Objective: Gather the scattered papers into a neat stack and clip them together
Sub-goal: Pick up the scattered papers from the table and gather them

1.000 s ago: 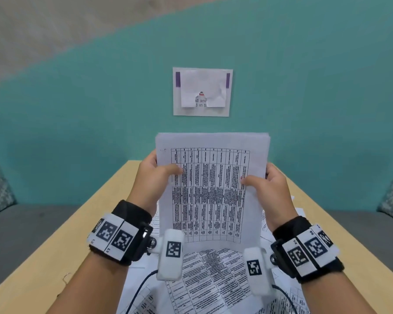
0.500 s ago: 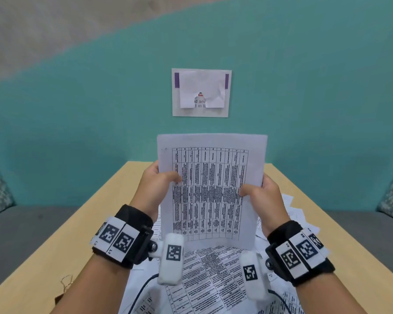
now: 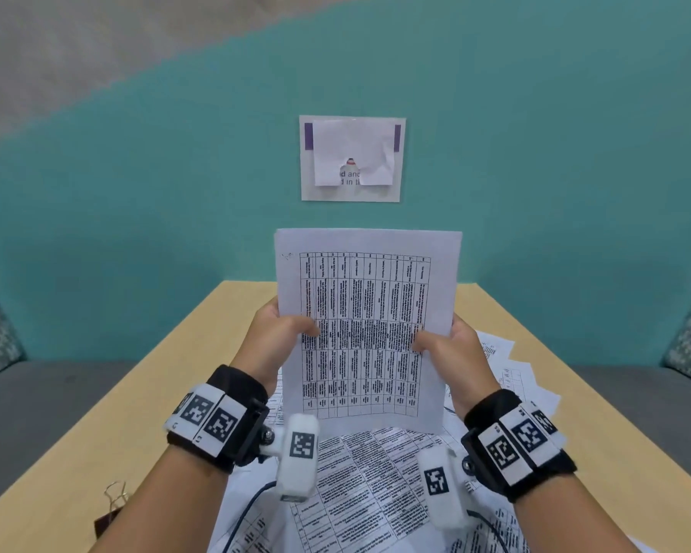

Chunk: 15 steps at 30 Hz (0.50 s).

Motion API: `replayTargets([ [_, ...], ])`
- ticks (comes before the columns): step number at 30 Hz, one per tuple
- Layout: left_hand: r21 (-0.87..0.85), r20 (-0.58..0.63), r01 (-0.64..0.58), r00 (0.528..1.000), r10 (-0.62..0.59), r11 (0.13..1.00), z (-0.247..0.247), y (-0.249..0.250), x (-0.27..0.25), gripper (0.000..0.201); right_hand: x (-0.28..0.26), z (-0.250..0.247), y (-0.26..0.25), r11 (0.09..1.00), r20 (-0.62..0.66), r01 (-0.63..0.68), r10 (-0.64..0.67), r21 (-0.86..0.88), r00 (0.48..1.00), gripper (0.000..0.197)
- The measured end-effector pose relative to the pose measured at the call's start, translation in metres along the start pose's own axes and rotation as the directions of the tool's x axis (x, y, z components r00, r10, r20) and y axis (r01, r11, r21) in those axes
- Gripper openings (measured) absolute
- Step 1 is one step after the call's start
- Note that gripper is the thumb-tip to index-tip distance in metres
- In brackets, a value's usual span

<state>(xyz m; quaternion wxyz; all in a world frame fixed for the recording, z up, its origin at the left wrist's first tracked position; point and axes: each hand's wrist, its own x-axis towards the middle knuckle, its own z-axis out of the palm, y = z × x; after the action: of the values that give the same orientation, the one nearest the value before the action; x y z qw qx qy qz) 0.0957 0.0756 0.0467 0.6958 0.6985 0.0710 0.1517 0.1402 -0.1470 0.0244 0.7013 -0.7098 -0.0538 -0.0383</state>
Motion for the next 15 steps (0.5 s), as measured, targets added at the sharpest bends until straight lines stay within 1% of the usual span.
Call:
replayTargets([
  [4, 0.028, 0.014, 0.002, 1.0, -0.002, 1.0, -0.001, -0.004, -0.001, 0.047, -0.002, 0.001, 0.0, 1.0, -0.013, 0.022, -0.022, -0.009, 1.0, 0.036],
  [8, 0.055, -0.005, -0.101, 0.995, 0.101, 0.993, -0.001, -0.001, -0.004, 0.05, -0.004, -0.002, -0.009, 0.998, -0.009, 0.055, -0.055, -0.024, 0.998, 0.034],
  [11, 0.074, -0.011, -0.142, 0.99, 0.144, 0.987, -0.003, 0.009, -0.009, 0.05, -0.007, -0.006, -0.021, 0.997, 0.003, 0.077, -0.077, -0.01, 0.997, 0.036],
  [13, 0.039, -0.046, -0.129, 0.99, 0.131, 0.991, -0.009, 0.012, -0.014, 0.052, -0.011, -0.009, -0.034, 0.996, 0.011, 0.087, -0.087, 0.0, 0.996, 0.034],
  [15, -0.006, -0.081, -0.085, 0.993, 0.084, 0.996, -0.017, 0.01, -0.021, 0.056, -0.017, -0.015, -0.053, 0.991, -0.021, 0.134, -0.134, -0.005, 0.991, 0.028],
])
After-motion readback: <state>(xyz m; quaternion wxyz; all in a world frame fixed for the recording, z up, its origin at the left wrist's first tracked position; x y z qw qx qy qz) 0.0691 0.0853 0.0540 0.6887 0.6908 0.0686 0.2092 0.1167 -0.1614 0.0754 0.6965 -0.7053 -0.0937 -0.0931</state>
